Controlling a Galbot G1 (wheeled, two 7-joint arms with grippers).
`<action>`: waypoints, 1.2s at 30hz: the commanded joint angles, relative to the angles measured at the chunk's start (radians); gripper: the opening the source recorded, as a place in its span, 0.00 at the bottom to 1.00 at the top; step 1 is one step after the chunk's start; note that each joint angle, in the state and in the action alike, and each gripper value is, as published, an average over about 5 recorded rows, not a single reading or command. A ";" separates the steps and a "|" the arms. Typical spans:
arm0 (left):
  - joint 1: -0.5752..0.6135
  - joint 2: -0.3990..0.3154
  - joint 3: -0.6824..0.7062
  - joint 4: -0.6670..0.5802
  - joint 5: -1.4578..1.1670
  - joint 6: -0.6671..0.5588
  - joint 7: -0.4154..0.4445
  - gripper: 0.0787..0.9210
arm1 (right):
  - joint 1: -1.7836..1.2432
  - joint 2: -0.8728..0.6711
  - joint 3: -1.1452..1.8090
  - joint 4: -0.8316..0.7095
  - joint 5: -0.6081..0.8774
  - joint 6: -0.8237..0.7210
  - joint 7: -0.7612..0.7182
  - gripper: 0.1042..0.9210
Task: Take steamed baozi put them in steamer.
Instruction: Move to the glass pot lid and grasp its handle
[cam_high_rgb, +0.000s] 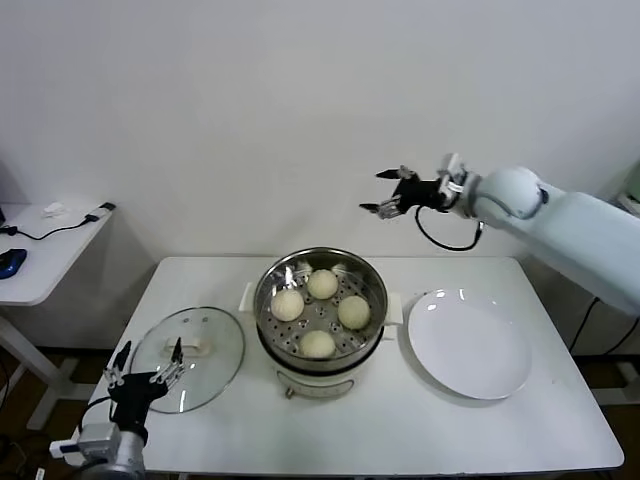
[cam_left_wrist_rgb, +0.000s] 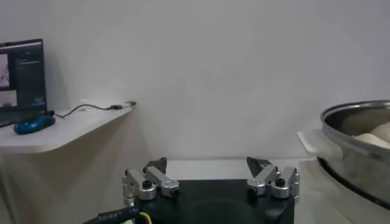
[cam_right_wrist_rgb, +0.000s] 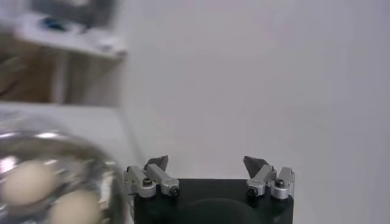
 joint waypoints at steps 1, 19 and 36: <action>-0.031 0.033 -0.005 -0.002 -0.012 -0.020 0.008 0.88 | -1.198 -0.086 1.203 0.239 -0.197 0.054 0.388 0.88; 0.015 0.196 -0.008 0.085 0.392 -0.203 -0.082 0.88 | -1.757 0.446 1.537 0.288 -0.418 0.337 0.239 0.88; -0.021 0.195 0.072 0.429 1.399 -0.182 -0.306 0.88 | -1.818 0.530 1.499 0.414 -0.508 0.308 0.285 0.88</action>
